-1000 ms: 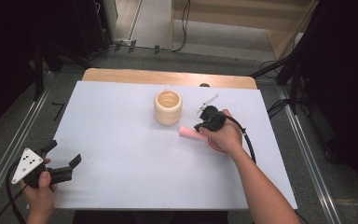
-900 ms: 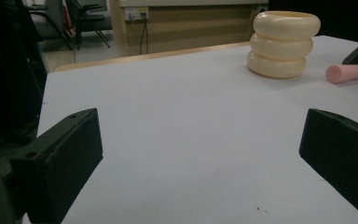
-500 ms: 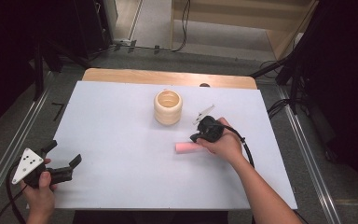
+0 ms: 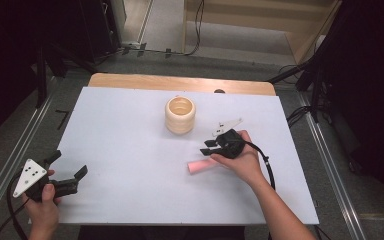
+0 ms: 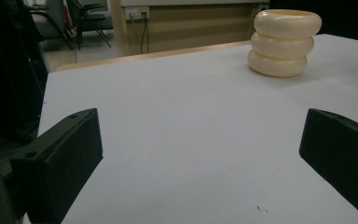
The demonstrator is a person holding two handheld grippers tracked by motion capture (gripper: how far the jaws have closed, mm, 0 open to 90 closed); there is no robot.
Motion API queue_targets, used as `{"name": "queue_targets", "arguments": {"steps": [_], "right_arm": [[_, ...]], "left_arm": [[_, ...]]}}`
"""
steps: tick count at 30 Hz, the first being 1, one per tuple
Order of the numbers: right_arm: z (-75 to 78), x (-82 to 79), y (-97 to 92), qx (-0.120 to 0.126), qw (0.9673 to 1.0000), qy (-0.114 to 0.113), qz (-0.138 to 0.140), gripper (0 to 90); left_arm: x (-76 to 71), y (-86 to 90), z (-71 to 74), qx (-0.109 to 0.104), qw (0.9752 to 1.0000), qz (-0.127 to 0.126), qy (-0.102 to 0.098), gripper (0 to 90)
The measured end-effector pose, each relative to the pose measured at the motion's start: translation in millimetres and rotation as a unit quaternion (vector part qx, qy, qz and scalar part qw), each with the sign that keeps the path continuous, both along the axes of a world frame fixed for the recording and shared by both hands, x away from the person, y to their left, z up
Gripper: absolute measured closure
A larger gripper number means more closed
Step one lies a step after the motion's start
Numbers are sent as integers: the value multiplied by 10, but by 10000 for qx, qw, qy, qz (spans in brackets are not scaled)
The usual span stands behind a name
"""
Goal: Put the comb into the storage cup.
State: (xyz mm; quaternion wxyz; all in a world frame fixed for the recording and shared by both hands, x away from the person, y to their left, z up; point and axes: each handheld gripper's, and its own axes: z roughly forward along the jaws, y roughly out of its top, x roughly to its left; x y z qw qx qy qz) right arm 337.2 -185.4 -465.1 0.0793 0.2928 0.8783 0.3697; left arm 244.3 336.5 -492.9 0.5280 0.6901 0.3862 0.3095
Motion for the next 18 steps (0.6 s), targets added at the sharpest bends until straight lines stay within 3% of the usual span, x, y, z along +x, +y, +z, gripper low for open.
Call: {"name": "queue_targets", "arguments": {"steps": [1,2,3,4,5,6,9,18], "right_arm": [[57,-45,-51,235,9994,-192,-185,273],[74,-64,-71,340,9988,-252,-243,164],[74,-64,-71,340,9988,-252,-243,164],[100,-90,-111,510,9975,-350,-350,90],[130,-168,-168,663,9936,-614,-678,8],[130,-168,-168,663,9936,-614,-678,8],[140,-269,-302,782,9879,-877,-1008,0],[105,-415,-513,1071,9813,-1019,-1234,0]], "left_arm": [[0,-1,0,6,10000,-2,-4,0],[0,-2,-1,12,10000,-5,-2,0],[0,-3,0,19,10000,-8,-7,0],[0,-3,0,24,10000,-9,-4,0],[-1,-4,0,25,10000,-7,-5,0],[-1,-4,0,25,10000,-9,-4,0],[-1,-4,0,41,10000,-13,-2,0],[-2,-7,0,66,10000,-11,-4,0]]}}
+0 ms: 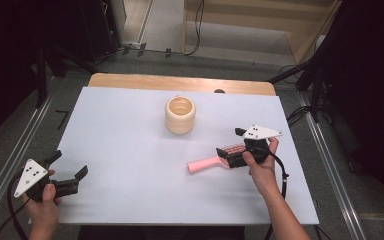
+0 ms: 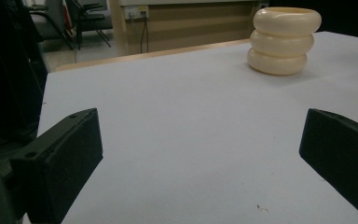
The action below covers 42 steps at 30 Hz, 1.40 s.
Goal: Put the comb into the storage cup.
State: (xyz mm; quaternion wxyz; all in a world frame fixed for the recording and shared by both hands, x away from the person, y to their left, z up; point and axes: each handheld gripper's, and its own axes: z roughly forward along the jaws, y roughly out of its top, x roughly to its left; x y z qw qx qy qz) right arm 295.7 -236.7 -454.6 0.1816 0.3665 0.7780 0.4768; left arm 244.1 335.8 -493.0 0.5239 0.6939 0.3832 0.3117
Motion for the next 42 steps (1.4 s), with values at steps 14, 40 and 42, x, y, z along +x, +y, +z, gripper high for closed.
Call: {"name": "queue_targets", "arguments": {"steps": [14,40,42], "right_arm": [[-65,-263,-285,260,9990,-262,-255,0],[-309,-680,-786,617,9931,-458,-887,0],[-320,-693,-805,623,9929,-457,-909,0]], "left_arm": [[0,-5,-1,28,10000,2,1,0],[8,-5,5,63,10000,38,1,0],[12,3,8,20,10000,49,9,0]]}}
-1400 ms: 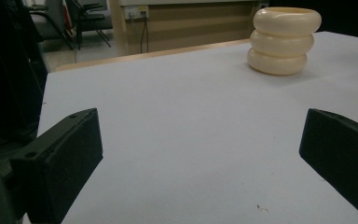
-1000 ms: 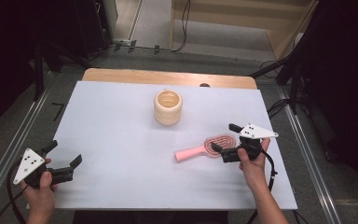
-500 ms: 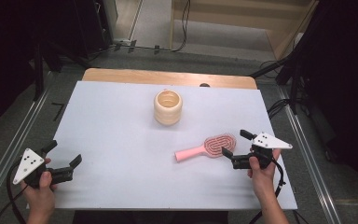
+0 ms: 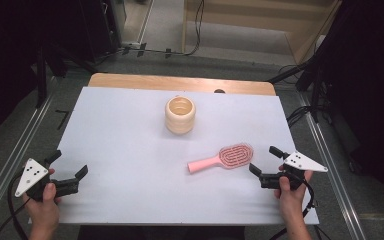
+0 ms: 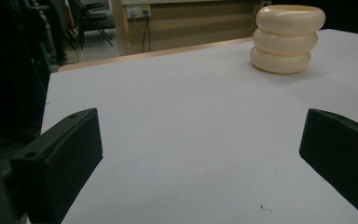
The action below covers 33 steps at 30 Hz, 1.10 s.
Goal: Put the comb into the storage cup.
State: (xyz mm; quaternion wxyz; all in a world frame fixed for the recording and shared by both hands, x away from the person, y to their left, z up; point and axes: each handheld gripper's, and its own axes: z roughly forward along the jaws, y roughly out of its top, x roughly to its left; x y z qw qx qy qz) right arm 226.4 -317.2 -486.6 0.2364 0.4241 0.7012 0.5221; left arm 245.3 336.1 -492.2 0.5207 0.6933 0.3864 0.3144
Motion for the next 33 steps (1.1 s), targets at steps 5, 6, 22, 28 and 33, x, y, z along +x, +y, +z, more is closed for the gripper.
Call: {"name": "queue_targets", "arguments": {"steps": [5,6,22,28,33], "right_arm": [[-58,-72,-74,53,9999,-24,-108,0],[-66,-89,-89,60,9999,-11,-130,0],[-211,-250,-341,202,9986,-149,-473,0],[-268,-246,-380,310,9982,-196,-482,0],[-285,-244,-390,420,9979,-212,-454,0]], "left_arm": [[12,7,11,-20,10000,-52,39,0],[15,4,14,2,10000,-74,57,0],[24,-218,166,347,9988,-348,29,0],[37,-357,300,403,9976,-570,16,0],[67,-482,432,413,9966,-716,-28,0]]}}
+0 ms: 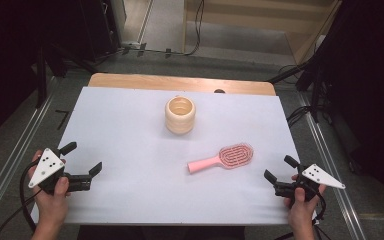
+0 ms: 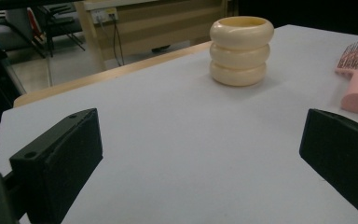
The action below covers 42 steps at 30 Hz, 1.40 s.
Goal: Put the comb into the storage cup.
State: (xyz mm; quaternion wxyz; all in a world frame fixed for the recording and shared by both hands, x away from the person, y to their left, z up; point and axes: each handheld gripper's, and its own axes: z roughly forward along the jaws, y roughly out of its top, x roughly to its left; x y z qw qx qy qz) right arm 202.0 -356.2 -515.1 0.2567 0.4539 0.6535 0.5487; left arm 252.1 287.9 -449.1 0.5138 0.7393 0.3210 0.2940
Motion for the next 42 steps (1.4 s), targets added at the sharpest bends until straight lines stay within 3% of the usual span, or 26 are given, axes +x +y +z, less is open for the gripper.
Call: {"name": "queue_targets", "arguments": {"steps": [7,15,29,42], "right_arm": [[-6,-6,6,18,10000,-20,64,0],[-8,-6,7,41,9999,-44,125,0],[-13,0,15,29,9998,-56,171,0],[-12,-1,14,13,9998,-112,186,0]], "left_arm": [[82,-217,203,125,9995,-288,-51,0],[203,-500,320,289,9978,-590,-29,0],[392,-912,387,415,9941,-991,136,0],[505,-1169,369,502,9916,-1157,271,0]]}}
